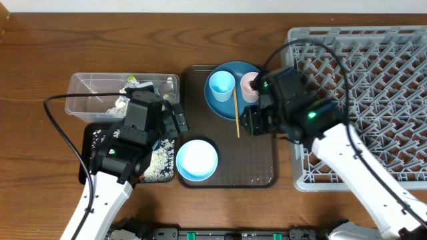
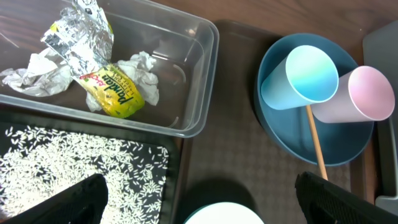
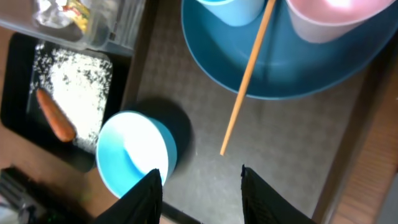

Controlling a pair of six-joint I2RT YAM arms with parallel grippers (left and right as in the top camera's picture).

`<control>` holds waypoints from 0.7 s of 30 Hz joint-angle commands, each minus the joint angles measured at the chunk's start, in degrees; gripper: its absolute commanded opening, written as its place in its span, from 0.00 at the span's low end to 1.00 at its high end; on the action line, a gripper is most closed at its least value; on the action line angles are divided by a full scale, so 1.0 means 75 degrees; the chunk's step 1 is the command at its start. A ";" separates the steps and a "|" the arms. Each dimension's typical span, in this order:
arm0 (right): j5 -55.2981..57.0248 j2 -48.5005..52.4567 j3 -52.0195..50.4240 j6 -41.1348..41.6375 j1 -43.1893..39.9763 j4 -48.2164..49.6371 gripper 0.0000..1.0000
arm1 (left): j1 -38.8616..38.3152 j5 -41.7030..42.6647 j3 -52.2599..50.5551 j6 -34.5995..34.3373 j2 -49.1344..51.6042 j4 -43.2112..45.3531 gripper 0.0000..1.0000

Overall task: Sort waste into correct bins and load items into the dishwasher rack
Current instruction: 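Move the right gripper back and grasp the second chopstick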

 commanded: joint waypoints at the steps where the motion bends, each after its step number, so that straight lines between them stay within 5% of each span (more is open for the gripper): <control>1: 0.0262 0.0035 -0.0574 0.0653 0.0178 0.0484 0.40 | 0.0041 -0.0090 0.0122 0.0131 0.0009 -0.0023 0.98; 14: 0.1163 0.0050 -0.2407 0.1617 0.0542 0.3168 0.40 | 0.0041 -0.0090 0.0122 0.0131 0.0009 -0.0023 0.98; 21: 0.1658 0.0262 -0.2576 0.1955 0.0775 0.3593 0.40 | 0.0041 -0.0090 0.0122 0.0131 0.0009 -0.0023 0.98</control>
